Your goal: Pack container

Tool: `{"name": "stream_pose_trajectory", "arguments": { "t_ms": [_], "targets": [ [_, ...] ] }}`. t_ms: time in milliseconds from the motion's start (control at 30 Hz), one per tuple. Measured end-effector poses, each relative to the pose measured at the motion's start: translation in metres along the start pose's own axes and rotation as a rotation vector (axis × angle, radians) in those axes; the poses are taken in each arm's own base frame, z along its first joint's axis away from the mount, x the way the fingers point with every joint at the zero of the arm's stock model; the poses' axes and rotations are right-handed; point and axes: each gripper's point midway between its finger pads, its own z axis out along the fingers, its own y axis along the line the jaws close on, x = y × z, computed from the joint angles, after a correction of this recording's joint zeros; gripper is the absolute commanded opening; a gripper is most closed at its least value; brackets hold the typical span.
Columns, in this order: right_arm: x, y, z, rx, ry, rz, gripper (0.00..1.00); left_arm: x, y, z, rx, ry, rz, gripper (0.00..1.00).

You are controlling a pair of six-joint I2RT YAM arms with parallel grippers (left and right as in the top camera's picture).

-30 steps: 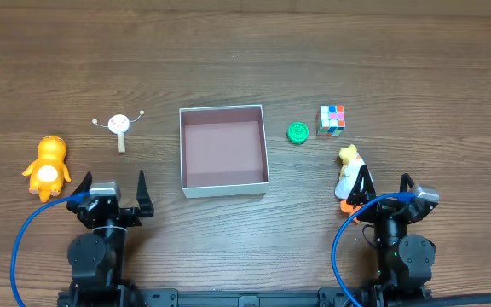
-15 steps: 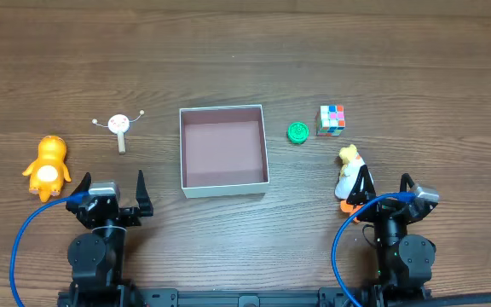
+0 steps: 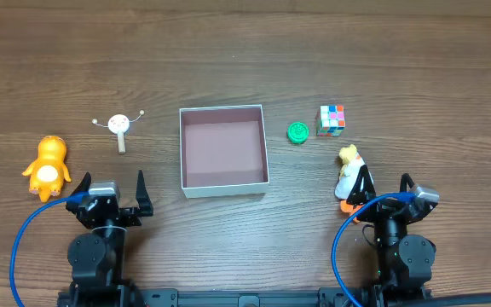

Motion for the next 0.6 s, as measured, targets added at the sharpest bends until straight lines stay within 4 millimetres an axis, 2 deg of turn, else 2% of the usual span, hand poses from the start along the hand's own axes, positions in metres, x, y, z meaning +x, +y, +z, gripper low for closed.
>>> {"name": "stream_pose_trajectory", "arguments": {
  "t_ms": [533, 600],
  "targets": [
    [-0.001, 0.000, 0.000, -0.002, -0.004, 0.000, 1.00, 0.000, 0.000, 0.000, 0.000, 0.000, 0.000, 1.00],
    [-0.014, 0.006, 0.000, -0.025, -0.059, 0.004, 1.00, 0.000, 0.000, 0.000, 0.000, 0.000, 0.000, 1.00]
  ]
}}
